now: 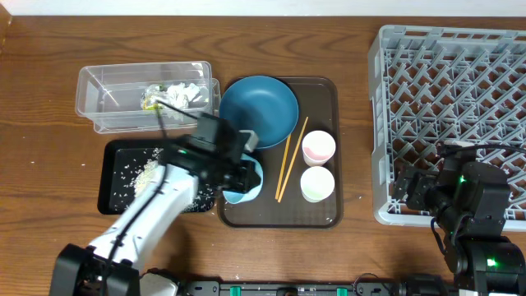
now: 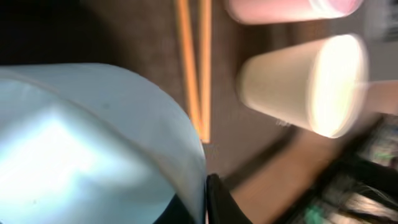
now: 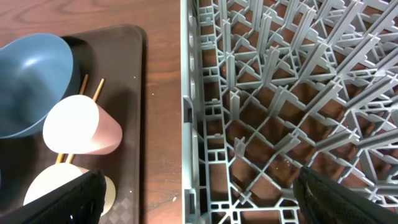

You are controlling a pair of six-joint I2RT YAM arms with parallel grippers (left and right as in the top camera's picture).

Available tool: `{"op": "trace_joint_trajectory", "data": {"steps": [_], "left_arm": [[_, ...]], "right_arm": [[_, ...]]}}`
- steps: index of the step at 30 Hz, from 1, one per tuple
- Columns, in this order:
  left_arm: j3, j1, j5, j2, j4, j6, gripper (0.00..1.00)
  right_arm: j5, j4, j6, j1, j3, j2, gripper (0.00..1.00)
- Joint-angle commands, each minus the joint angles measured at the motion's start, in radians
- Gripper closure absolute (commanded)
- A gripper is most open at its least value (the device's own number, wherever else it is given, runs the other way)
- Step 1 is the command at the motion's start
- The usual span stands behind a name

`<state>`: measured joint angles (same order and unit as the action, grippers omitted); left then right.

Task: Sort waste into correct bins and load items into the dishwasher rack
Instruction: 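Return the emptied bowl to the brown tray with the left gripper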

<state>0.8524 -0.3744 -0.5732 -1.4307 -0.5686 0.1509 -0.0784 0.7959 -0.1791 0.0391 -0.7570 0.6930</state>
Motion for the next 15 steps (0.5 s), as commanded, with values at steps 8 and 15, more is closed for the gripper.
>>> {"op": "trace_joint_trajectory", "data": {"steps": [8, 15], "left_arm": [[0.011, -0.18, 0.346, 0.005, 0.148, 0.185, 0.89], [0.013, -0.205, 0.315, 0.007, 0.174, 0.203, 0.69]], "right_arm": [[-0.005, 0.009, -0.007, -0.013, -0.019, -0.003, 0.05], [-0.005, 0.009, -0.007, -0.013, -0.019, -0.003, 0.04]]}}
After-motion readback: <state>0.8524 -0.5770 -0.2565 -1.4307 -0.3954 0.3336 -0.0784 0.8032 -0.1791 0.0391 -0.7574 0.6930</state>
